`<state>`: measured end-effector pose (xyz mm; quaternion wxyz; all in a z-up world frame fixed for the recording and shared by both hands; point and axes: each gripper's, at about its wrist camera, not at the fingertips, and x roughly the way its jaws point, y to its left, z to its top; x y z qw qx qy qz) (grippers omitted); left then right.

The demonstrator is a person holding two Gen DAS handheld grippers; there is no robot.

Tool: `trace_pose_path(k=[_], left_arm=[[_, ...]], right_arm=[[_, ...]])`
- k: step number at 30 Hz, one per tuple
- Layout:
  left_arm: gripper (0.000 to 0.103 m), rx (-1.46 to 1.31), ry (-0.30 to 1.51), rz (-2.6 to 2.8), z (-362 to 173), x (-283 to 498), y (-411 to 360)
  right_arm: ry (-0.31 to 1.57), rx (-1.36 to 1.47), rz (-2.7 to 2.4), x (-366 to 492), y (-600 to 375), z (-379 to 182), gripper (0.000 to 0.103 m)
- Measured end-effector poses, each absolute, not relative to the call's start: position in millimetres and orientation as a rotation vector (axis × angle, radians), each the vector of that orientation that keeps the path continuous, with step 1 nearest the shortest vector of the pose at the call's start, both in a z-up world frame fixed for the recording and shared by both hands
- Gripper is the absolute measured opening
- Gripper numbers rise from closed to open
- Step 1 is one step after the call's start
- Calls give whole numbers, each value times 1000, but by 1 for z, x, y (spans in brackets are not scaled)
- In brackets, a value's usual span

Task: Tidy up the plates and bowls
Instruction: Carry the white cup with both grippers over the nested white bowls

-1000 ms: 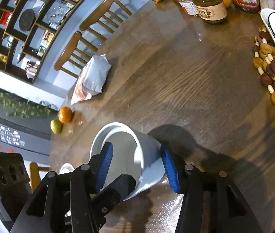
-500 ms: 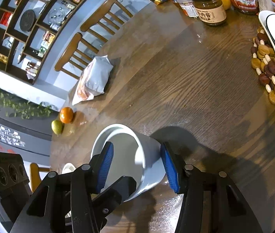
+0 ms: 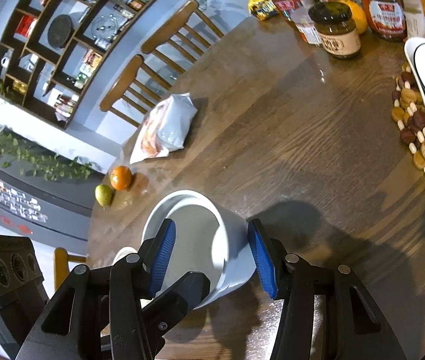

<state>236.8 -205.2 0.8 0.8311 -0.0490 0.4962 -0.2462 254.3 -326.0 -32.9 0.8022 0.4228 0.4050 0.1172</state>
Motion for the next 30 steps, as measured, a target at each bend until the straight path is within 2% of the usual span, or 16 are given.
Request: trace_pose_path(k=[30], left_arm=[[58, -191, 923, -396, 37, 194, -139]], right_arm=[[820, 760, 401, 242, -266, 22, 54]])
